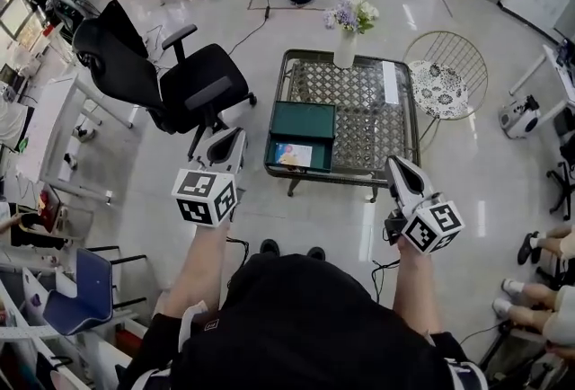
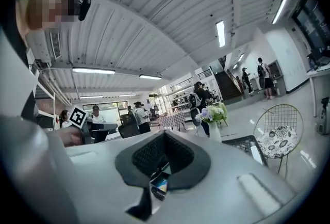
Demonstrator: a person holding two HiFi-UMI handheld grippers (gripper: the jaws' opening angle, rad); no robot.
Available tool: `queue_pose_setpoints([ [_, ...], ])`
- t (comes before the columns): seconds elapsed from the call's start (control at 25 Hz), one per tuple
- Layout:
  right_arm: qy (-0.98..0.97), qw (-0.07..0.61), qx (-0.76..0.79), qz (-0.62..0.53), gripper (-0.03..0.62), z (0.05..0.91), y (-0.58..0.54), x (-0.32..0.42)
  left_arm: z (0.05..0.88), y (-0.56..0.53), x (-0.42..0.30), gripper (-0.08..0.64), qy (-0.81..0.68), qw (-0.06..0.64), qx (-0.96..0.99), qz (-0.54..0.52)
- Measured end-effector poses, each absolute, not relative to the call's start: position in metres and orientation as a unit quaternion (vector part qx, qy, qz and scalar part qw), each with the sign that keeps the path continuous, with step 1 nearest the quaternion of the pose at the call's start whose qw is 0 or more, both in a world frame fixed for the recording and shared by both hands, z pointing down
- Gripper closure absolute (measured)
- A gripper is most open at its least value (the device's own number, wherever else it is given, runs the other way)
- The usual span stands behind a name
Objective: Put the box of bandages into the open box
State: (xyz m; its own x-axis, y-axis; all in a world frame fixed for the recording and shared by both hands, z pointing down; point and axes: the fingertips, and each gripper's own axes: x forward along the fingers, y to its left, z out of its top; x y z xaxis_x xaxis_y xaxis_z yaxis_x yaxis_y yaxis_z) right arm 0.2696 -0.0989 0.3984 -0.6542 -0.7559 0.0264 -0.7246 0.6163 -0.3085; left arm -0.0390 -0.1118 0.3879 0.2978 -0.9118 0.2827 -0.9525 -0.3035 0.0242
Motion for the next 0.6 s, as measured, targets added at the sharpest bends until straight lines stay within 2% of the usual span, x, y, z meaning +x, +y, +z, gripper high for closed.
queue_pose_setpoints([
  [0.24, 0.904, 0.031, -0.412, -0.112, 0.586, 0.393, -0.11, 0.249, 0.39, -0.099, -0.071, 0.554, -0.597, 0.098, 0.79, 0.095],
  [0.6, 0.914, 0.064, -0.396, -0.062, 0.586, 0.339, -0.119, 0.193, 0.367, -0.109, -0.106, 0.554, -0.588, 0.088, 0.8, 0.076],
])
